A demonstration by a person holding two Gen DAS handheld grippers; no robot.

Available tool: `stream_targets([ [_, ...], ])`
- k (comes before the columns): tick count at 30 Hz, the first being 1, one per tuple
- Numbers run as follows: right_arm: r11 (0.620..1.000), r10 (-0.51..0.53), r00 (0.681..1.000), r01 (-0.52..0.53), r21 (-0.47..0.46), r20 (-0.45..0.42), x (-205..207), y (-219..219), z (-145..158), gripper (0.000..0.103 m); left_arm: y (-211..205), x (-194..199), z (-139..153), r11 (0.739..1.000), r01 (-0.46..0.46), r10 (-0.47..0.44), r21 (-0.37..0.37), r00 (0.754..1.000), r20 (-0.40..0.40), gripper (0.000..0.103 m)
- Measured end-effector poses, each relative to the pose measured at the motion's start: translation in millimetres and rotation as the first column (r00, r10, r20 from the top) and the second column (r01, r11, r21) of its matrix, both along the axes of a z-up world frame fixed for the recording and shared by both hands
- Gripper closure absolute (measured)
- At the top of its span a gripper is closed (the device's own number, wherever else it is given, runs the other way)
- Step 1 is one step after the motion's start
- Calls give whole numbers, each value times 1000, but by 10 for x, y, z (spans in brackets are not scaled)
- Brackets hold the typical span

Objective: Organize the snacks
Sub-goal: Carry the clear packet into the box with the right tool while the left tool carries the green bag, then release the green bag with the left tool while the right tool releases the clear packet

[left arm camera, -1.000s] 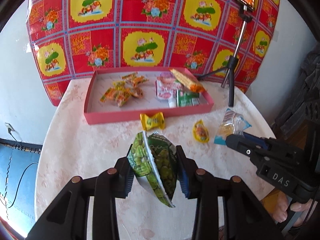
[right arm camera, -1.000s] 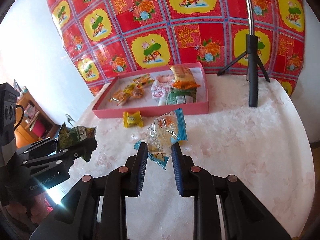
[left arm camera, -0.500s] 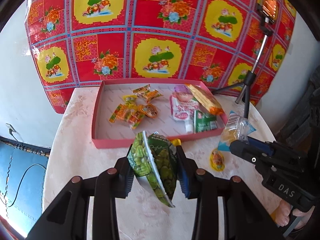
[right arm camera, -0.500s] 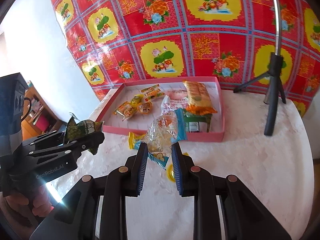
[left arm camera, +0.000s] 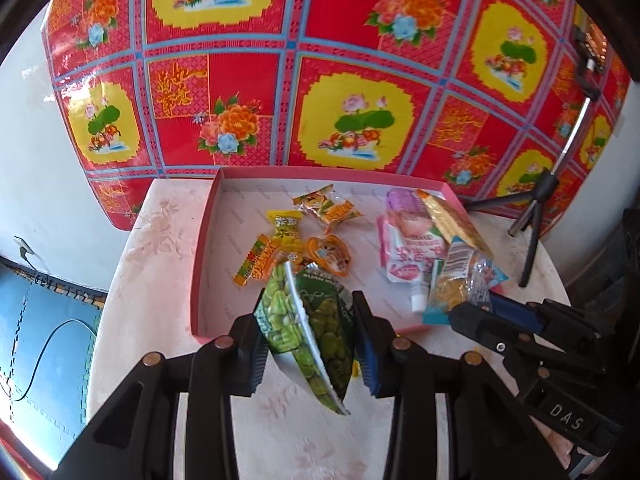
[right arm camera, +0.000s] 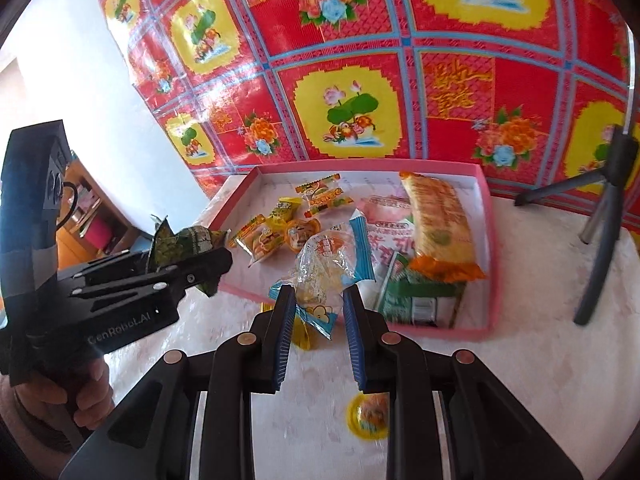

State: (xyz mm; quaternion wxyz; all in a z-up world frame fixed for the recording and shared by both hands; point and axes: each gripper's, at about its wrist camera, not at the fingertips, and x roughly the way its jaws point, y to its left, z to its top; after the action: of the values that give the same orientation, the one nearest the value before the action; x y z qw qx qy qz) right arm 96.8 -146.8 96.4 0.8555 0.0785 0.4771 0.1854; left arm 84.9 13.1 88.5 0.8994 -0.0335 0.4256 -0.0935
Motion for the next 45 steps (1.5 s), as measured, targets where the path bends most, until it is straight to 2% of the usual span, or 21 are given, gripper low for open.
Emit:
stream_targets([
  [10, 1000, 18, 999, -18, 6, -45, 245, 108, -222, 77, 7, 264, -191, 1000, -5, 6, 5, 999, -38, 64],
  [11, 1000, 20, 999, -20, 3, -47, 253, 115, -238, 77, 10, 279, -206, 1000, -16, 17, 10, 996, -86, 64],
  [19, 1000, 12, 998, -14, -26, -68, 352, 151, -385, 77, 50, 400, -342, 1000, -27, 27, 6, 994, -102, 64],
  [24, 999, 3, 996, -6, -37, -86, 396, 173, -454, 77, 75, 480, -358, 1000, -24, 25, 9, 996, -88, 63],
  [36, 999, 2, 996, -7, -49, -94, 491, 232, -543, 77, 120, 642, -421, 999, -40, 40, 4, 993, -113, 62],
  [39, 999, 11, 996, -15, -48, -85, 495, 234, -523, 75, 115, 653, -423, 999, -41, 41, 5, 992, -121, 62],
  [45, 998, 20, 999, -22, -58, -26, 431, 212, -373, 63, 112, 584, -305, 998, -53, 55, 24, 994, -89, 62],
])
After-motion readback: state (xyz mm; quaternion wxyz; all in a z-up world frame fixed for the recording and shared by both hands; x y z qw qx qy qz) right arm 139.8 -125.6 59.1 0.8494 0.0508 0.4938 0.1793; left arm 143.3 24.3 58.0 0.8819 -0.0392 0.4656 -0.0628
